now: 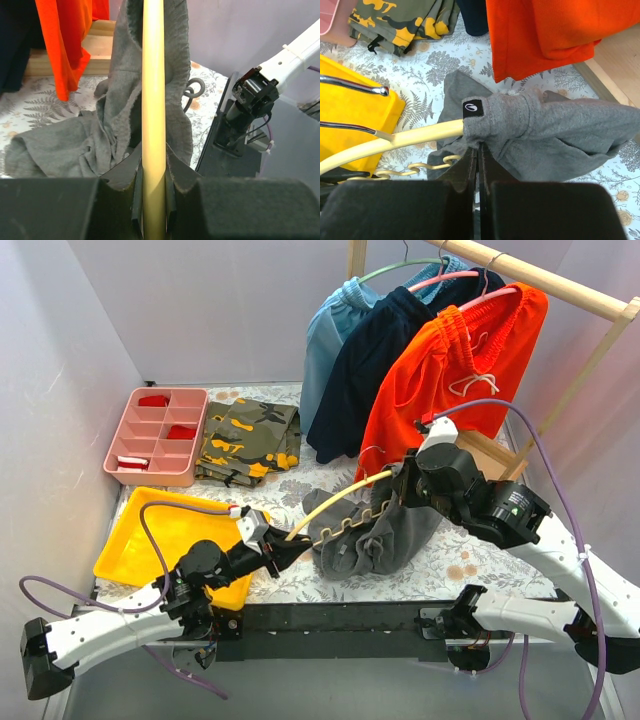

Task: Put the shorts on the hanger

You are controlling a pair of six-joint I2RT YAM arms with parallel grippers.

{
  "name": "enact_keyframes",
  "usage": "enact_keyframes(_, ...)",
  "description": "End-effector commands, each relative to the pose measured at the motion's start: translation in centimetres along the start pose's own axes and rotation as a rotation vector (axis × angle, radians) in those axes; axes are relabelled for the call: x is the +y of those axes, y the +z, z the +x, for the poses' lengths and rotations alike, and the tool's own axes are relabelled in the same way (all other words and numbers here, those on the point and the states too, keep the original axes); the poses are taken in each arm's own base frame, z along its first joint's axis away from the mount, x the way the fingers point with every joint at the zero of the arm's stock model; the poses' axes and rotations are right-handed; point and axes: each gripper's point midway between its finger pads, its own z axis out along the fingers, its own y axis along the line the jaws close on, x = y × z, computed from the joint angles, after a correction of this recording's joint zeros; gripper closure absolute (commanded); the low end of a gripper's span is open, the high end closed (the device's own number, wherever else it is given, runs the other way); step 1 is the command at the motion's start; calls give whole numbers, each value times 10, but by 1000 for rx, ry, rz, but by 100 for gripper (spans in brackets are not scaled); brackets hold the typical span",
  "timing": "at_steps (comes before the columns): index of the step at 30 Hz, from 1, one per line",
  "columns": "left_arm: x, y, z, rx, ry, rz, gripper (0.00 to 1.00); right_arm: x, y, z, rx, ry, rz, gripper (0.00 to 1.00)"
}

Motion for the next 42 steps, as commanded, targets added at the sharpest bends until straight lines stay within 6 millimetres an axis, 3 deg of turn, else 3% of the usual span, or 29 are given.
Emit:
enact_keyframes(1,-15,1,-42,-229,-70,70,100,-4,-1,-14,-99,46,8,99)
enact_keyframes(2,-13,4,-32,-204,-76,64,100,-4,-1,-14,-108,43,-1,99)
enact_keyframes(8,-10,11,-24,-192,-79,49,100,4,7,-9,-126,22,-56,95)
enact_keyframes(15,-2,12,-18,-182,-96,3,100,4,7,-13,-138,-12,-59,68)
enact_keyframes(21,2,18,-8,-147,-126,-21,100,20,3,-16,-161,-63,-160,57)
enact_keyframes(29,3,26,1,-107,-138,-27,100,36,7,-24,-202,-106,-234,53)
enact_keyframes(42,0,35,8,-34,-132,-20,100,23,40,-23,-296,-129,-142,50)
